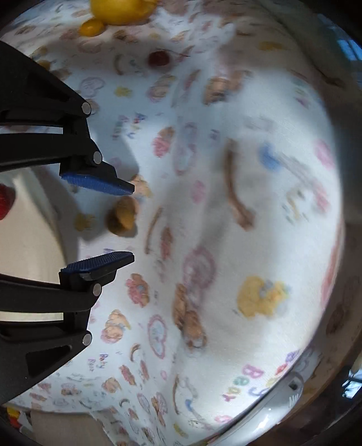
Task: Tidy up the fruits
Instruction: 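Grasp the small brown round fruit with the right gripper while the left gripper holds the small orange, then release the small orange onto the white plate with the left gripper while the right releases the brown fruit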
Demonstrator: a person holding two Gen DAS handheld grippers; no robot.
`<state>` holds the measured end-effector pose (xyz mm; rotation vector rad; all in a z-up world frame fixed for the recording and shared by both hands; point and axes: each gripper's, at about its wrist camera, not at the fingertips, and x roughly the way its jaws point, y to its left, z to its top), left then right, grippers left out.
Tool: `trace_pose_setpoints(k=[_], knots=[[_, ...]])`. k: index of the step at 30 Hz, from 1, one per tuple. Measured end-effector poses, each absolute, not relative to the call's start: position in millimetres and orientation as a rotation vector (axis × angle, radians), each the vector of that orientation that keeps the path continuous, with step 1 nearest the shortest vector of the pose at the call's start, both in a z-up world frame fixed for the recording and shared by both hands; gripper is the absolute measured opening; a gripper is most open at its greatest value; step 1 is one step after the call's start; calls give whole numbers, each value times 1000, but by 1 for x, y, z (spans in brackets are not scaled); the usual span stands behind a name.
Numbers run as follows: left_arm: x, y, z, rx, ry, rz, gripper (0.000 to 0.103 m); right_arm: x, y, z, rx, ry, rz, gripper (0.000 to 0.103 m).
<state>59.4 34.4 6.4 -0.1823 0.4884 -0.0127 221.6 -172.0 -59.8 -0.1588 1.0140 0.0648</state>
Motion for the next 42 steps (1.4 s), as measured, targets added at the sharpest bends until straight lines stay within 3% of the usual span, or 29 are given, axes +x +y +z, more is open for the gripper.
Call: trace_pose_setpoints(k=[2,7,17,22,31,42], knots=[[61,35,6,-186,495,-16,27,228,-174,-67,-141,1059,59,42],[62,34,5,-172,503,-15,27,233,-173,-71,-133,1066,85,25],[58,26,10,-172,512,-64,27,192,-188,-43,-127,989,128,25],[50,4,16,-91,473,-113,27,147,-208,-10,-128,811,139,25],[32,-21,24,-43,456,-194,27,47,-254,19,-69,665,219,25],[9,-55,31,59,410,-258,27,-7,-310,12,22,562,170,25]])
